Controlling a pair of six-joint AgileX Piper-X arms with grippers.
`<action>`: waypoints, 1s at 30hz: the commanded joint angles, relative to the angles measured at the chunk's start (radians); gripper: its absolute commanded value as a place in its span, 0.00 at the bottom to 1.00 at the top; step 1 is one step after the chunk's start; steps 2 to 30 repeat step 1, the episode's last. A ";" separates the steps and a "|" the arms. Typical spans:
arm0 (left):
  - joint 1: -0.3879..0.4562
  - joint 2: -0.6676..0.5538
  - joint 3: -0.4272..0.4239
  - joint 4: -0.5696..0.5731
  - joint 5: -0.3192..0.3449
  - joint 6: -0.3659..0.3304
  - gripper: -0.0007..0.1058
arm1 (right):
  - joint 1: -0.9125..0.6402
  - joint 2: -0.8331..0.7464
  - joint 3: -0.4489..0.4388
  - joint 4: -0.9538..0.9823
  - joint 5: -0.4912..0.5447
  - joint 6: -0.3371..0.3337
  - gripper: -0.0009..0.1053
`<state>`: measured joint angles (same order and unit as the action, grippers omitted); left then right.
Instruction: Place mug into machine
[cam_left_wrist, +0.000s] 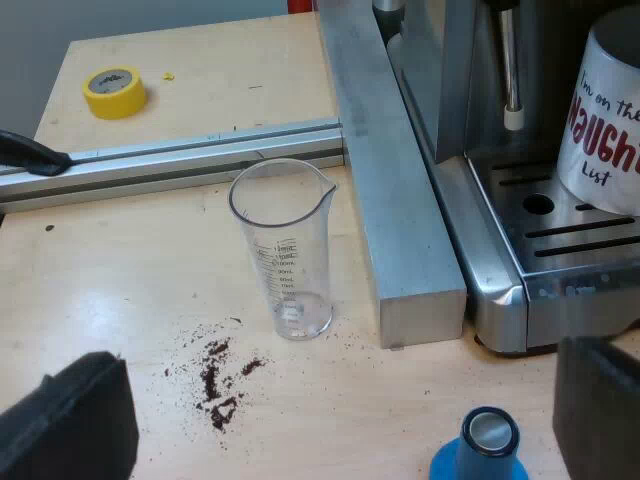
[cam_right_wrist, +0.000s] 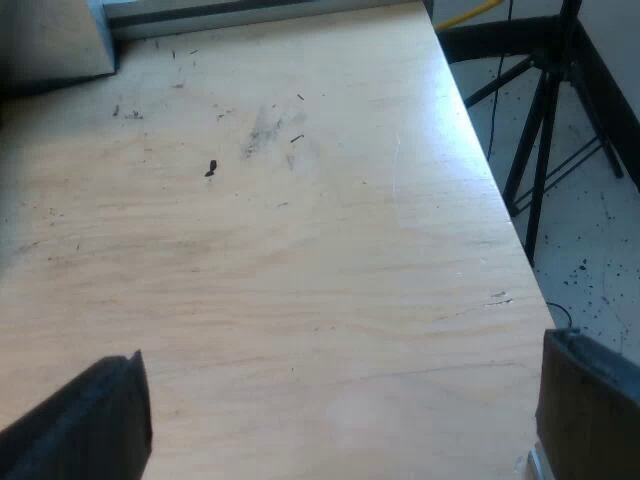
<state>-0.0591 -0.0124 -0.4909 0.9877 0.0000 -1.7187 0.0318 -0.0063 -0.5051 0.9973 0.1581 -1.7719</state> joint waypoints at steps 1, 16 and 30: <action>-0.001 -0.139 -0.001 -0.014 0.000 -0.008 0.80 | -0.004 -0.046 -0.006 0.001 -0.005 -0.004 0.76; -0.001 -0.139 -0.001 -0.014 0.000 -0.008 0.80 | -0.004 -0.046 -0.006 0.001 -0.005 -0.004 0.76; -0.001 -0.139 -0.001 -0.014 0.000 -0.008 0.80 | -0.004 -0.046 -0.006 0.001 -0.005 -0.004 0.76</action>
